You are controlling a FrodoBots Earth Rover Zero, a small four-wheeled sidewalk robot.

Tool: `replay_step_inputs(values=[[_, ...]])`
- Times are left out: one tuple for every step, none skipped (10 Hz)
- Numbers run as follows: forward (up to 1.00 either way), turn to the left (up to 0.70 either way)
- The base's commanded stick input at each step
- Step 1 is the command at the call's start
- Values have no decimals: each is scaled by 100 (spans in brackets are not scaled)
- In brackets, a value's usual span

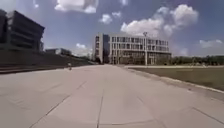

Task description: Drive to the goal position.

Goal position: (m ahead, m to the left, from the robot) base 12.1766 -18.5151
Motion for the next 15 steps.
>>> replay_step_inputs(values=[[70, 0], [70, 0], [70, 0], [70, 0], [70, 0], [70, 0], [70, 0], [70, 0], [70, 0], [70, 0], [70, 0], [70, 0], [70, 0], [70, 0], [70, 0]])
